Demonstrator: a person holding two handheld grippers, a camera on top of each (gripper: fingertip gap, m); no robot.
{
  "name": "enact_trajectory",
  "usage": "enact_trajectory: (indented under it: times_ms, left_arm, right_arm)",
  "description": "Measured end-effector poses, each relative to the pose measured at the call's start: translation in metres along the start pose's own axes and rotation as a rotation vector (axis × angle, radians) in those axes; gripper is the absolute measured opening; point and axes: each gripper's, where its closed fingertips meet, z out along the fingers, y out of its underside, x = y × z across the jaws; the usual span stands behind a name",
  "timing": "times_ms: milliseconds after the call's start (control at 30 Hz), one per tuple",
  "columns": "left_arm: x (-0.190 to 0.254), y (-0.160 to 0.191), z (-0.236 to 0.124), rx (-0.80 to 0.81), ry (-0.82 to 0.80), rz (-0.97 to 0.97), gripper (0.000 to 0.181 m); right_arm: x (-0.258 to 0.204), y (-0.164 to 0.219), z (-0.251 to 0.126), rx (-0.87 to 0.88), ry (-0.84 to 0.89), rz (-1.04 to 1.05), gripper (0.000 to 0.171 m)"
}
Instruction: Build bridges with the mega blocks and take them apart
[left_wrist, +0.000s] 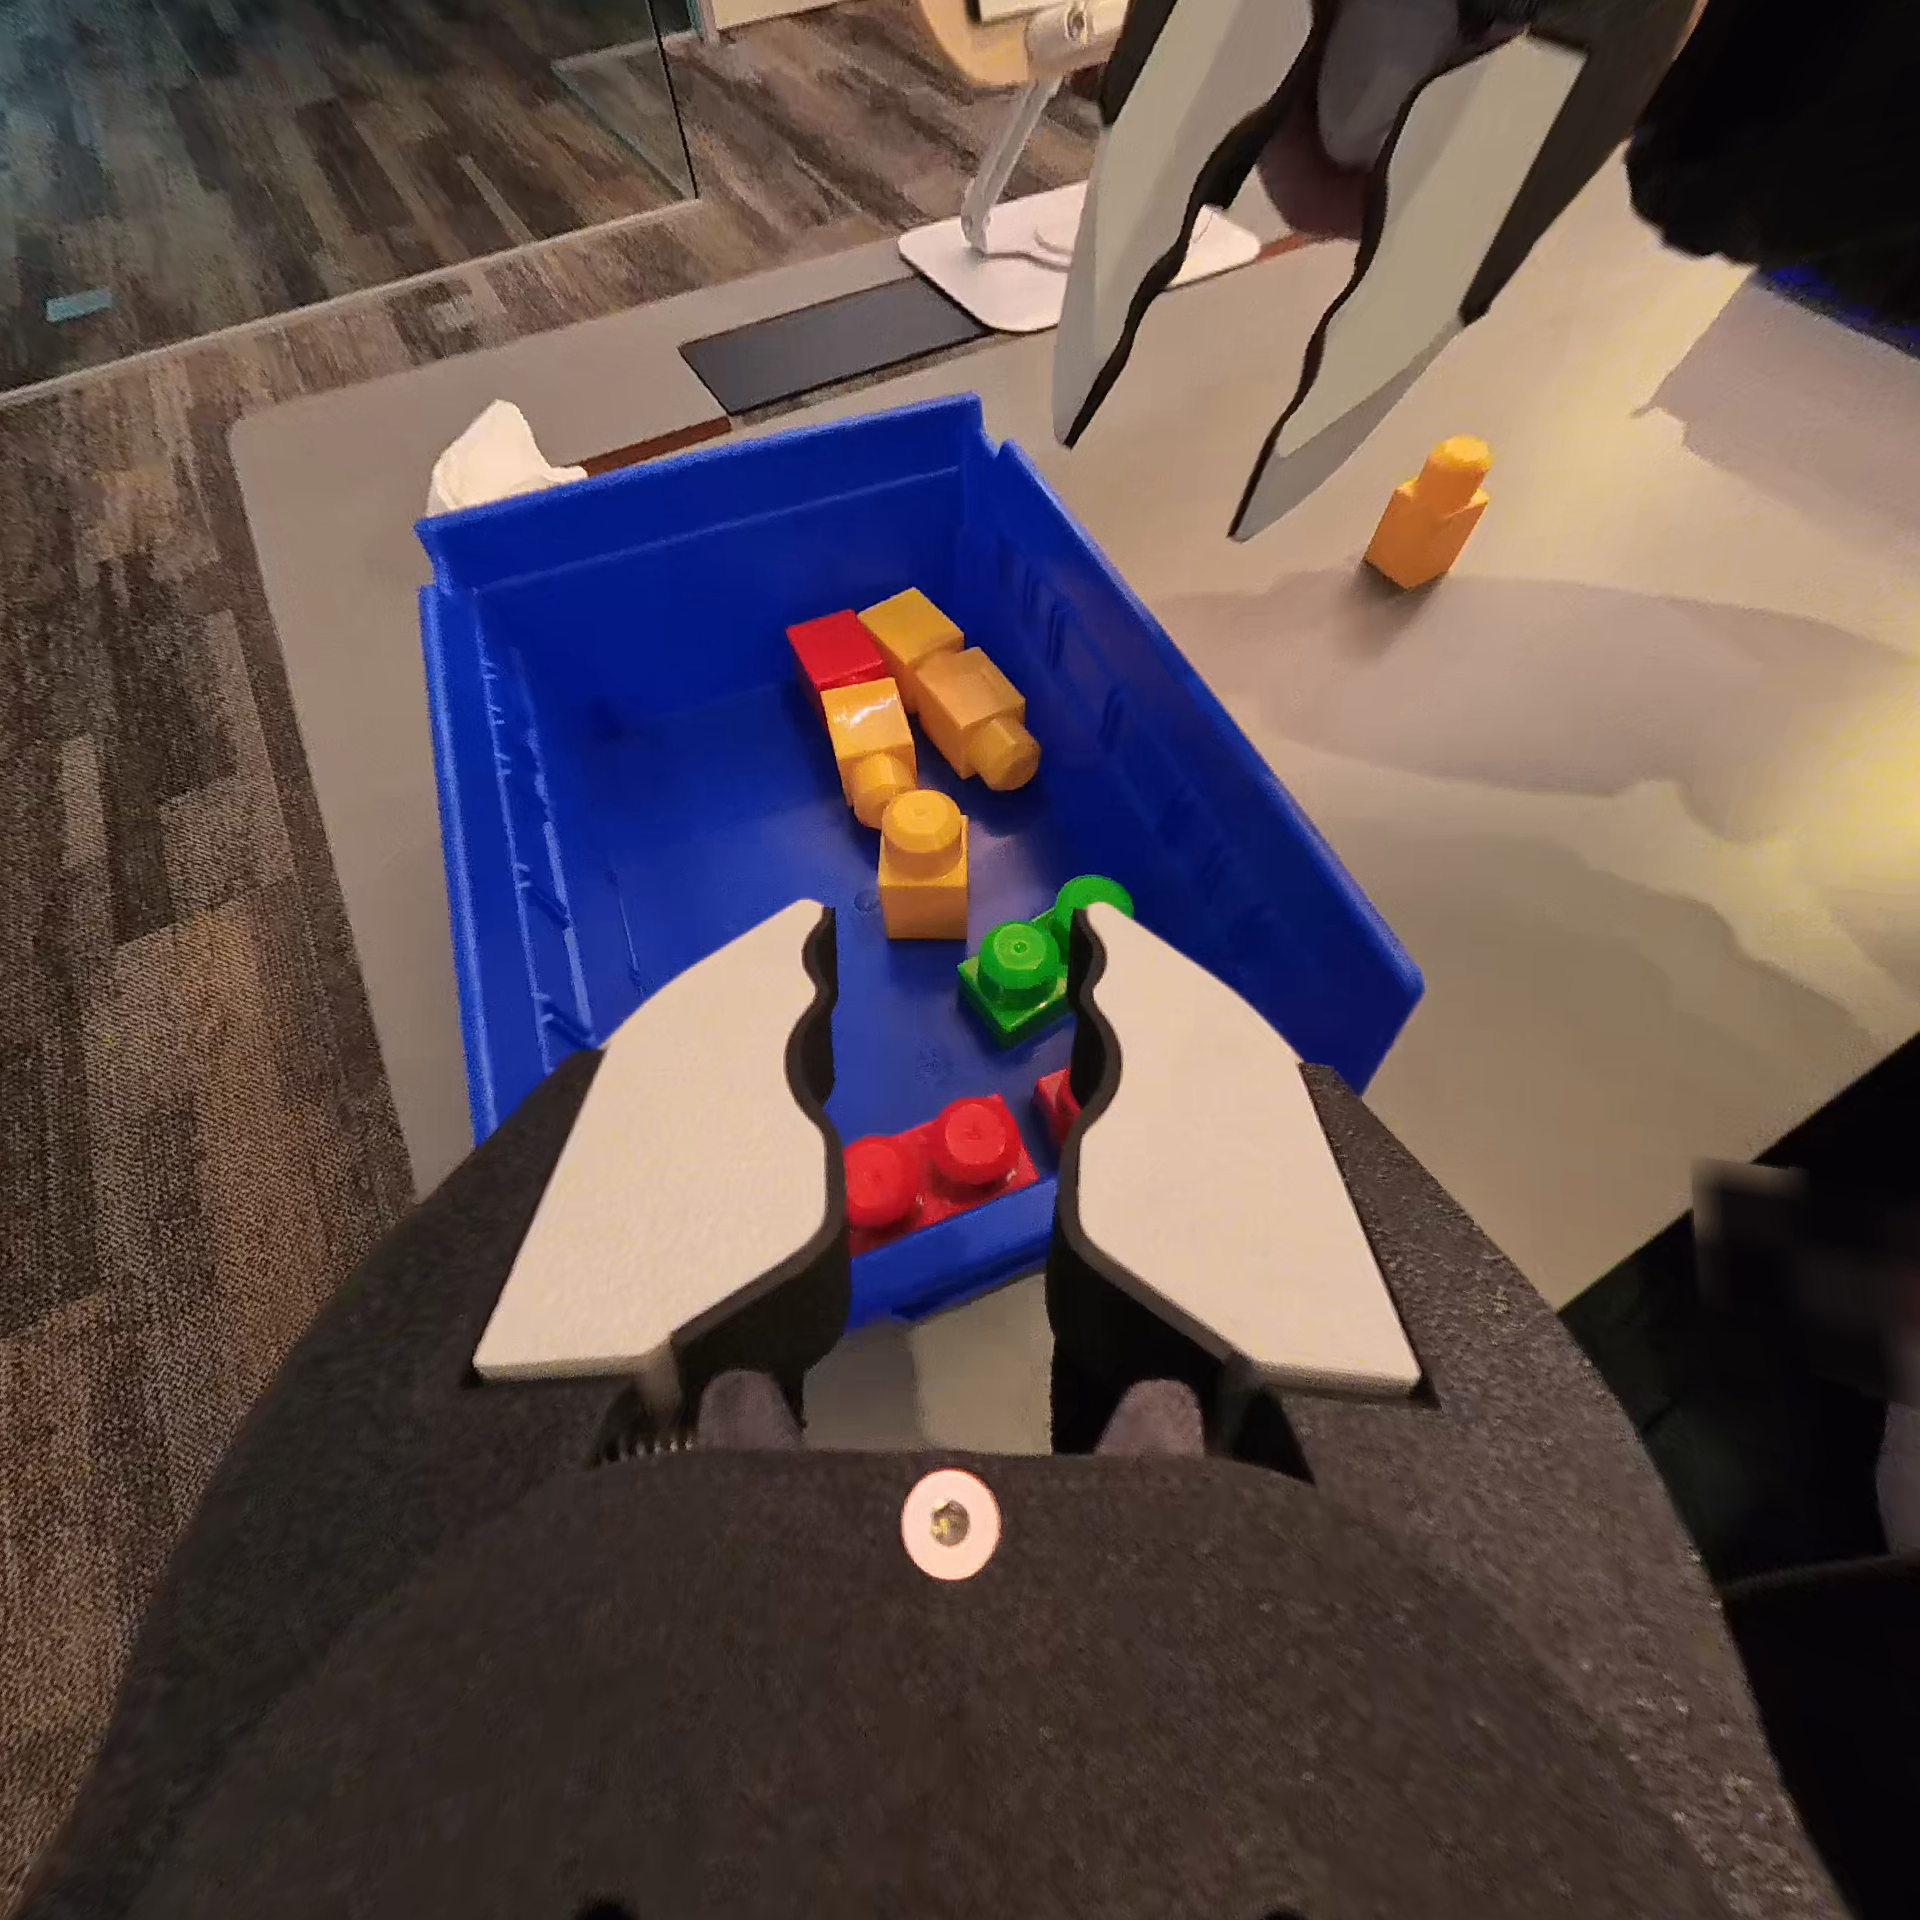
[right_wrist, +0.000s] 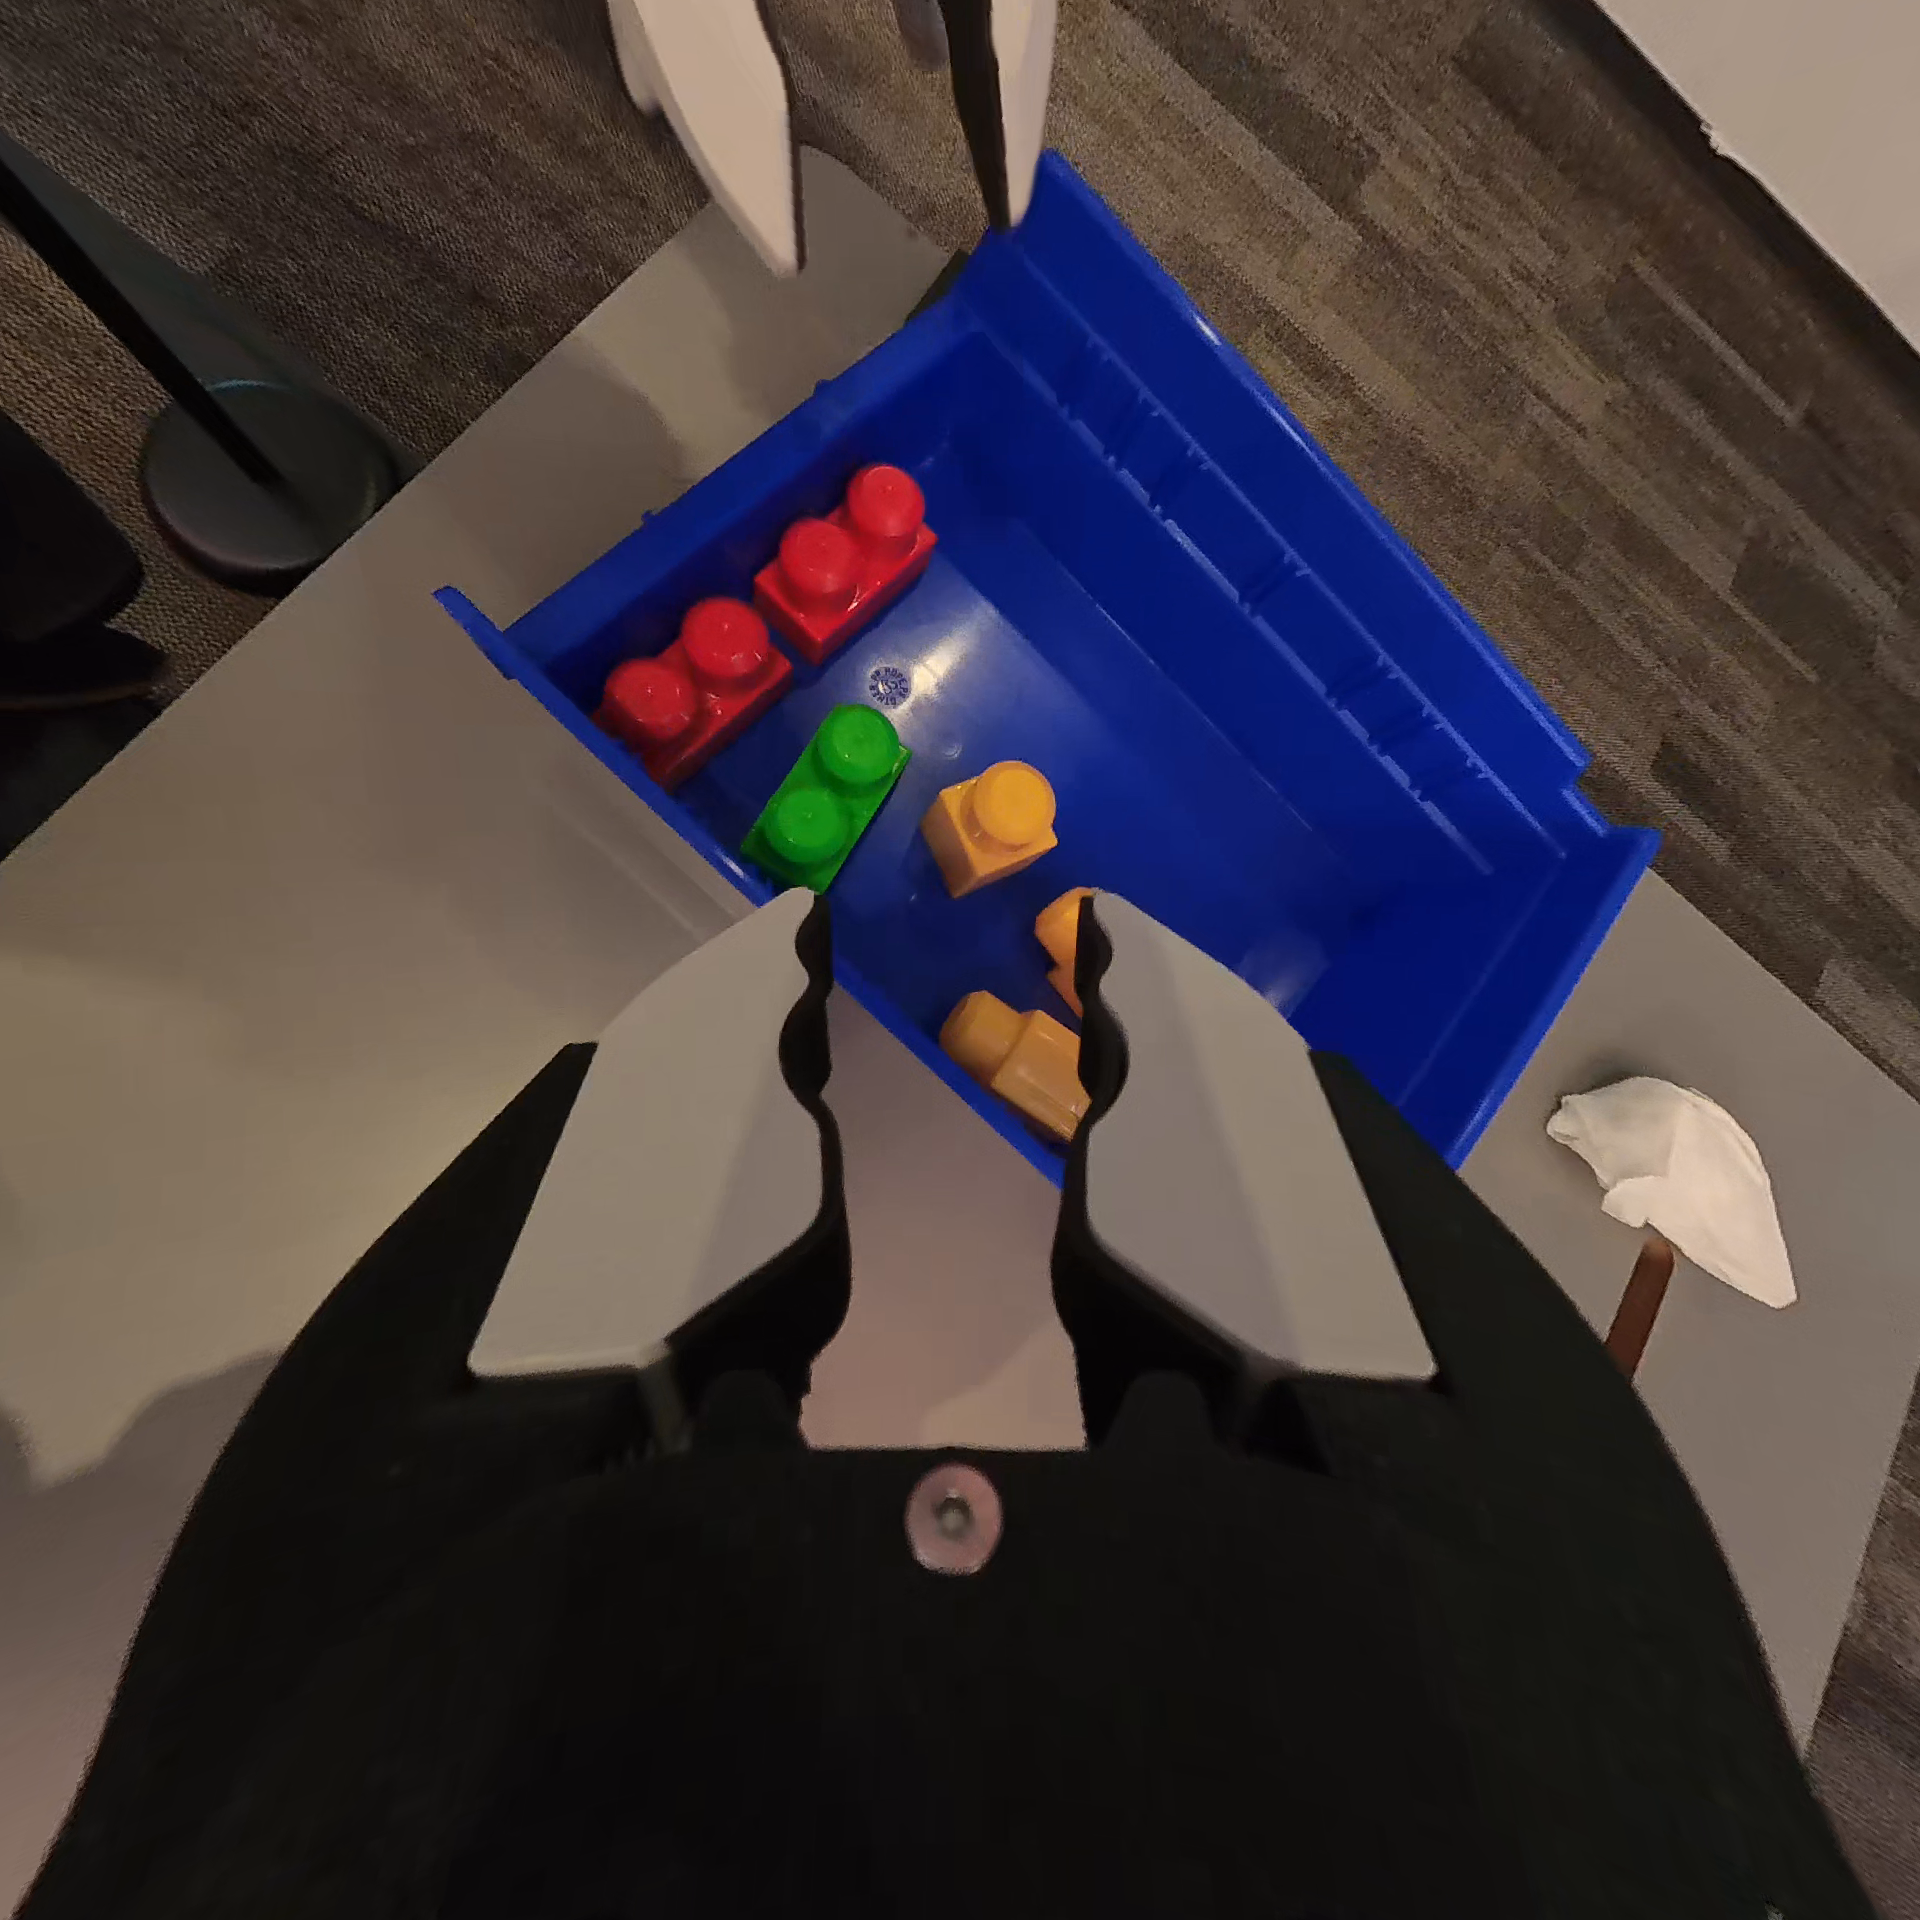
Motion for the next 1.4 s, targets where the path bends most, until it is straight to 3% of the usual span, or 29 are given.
enact_trajectory:
  times_ms: [167, 300, 500, 733, 767, 867, 1033, 1133, 1233, 1300, 1400]
  left_arm:
    - [-0.003, 0.02, 0.059, -0.125, -0.008, 0.059, 0.047]
    - [-0.007, 0.037, 0.096, -0.213, -0.002, 0.095, 0.052]
    - [-0.008, 0.047, 0.132, -0.308, -0.005, 0.092, 0.058]
    - [-0.014, 0.068, 0.144, -0.487, -0.021, 0.031, 0.052]
    - [-0.016, 0.069, 0.145, -0.496, -0.026, 0.023, 0.038]
    - [-0.022, 0.066, 0.146, -0.498, -0.045, 0.025, 0.037]
    - [-0.026, 0.023, 0.122, -0.418, -0.097, 0.057, 0.037]
    - [0.011, -0.044, 0.101, -0.283, -0.025, 0.088, 0.036]
    - [0.081, -0.098, 0.105, -0.194, 0.083, 0.22, 0.036]
    - [0.129, -0.105, 0.127, -0.194, 0.14, 0.336, 0.036]
    - [0.175, -0.085, 0.181, -0.248, 0.201, 0.483, 0.036]
  right_arm:
    - [-0.014, -0.002, -0.033, 0.021, 0.035, 0.01, 0.046]
    - [-0.052, 0.001, -0.107, 0.074, 0.114, 0.037, 0.052]
    - [-0.089, 0.049, -0.192, 0.083, 0.302, 0.145, 0.051]
    - [-0.127, 0.091, -0.217, 0.073, 0.363, 0.22, 0.051]
    - [-0.131, 0.096, -0.218, 0.069, 0.369, 0.229, 0.051]
    - [-0.143, 0.108, -0.224, 0.093, 0.389, 0.259, 0.052]
    - [-0.164, 0.129, -0.238, 0.104, 0.439, 0.295, 0.052]
    - [-0.175, 0.144, -0.248, 0.122, 0.466, 0.333, 0.051]
    - [-0.187, 0.161, -0.25, 0.14, 0.481, 0.371, 0.051]
    - [-0.194, 0.17, -0.247, 0.172, 0.487, 0.391, 0.05]
    - [-0.205, 0.181, -0.235, 0.2, 0.474, 0.418, 0.05]
